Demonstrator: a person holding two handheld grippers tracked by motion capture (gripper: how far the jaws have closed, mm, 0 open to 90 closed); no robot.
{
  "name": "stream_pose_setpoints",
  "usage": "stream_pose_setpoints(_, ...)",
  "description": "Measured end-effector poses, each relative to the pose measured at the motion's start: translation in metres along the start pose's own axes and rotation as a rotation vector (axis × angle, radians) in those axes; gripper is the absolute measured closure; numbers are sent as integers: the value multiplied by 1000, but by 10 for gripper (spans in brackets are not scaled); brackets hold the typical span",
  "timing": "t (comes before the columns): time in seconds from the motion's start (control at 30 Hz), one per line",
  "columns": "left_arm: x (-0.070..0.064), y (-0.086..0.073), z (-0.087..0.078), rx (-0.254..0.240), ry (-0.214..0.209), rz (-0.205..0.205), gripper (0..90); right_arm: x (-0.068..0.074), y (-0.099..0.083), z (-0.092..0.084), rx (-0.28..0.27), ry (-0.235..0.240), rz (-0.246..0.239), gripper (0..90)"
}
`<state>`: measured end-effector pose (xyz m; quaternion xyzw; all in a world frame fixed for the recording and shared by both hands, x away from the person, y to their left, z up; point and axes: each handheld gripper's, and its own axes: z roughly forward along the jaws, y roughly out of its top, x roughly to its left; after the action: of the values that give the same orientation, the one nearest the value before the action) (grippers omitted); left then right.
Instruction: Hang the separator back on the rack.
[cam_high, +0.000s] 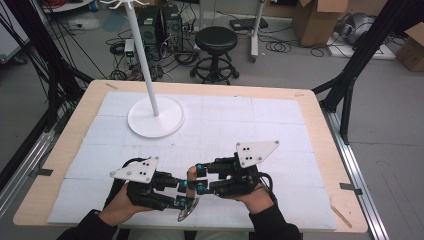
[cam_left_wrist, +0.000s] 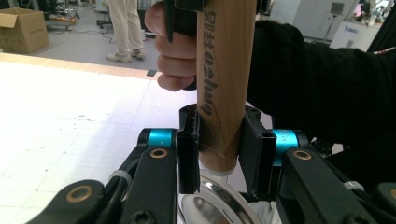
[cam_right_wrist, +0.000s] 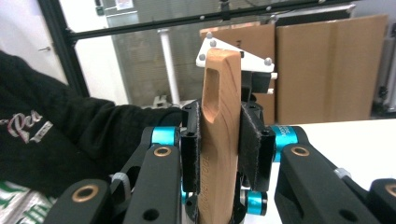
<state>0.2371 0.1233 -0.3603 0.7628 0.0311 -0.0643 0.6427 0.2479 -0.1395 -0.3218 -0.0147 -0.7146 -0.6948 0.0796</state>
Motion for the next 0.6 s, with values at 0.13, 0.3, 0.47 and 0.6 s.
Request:
stream_pose_setpoints(0.13,1,-1,2,-5,138,-6,392,2,2,2,7,-74,1,720)
stream_pose_setpoints(0.3,3,-1,-2,-8,222,13,328,2,5,5,14,-204,35,719)
stream_pose_setpoints(0.47,4,0,-7,-45,274,-3,338,5,10,9,-12,-340,83,719)
stream_pose_setpoints(0.6,4,1,-10,-66,309,-12,387,9,13,13,-26,-440,100,719)
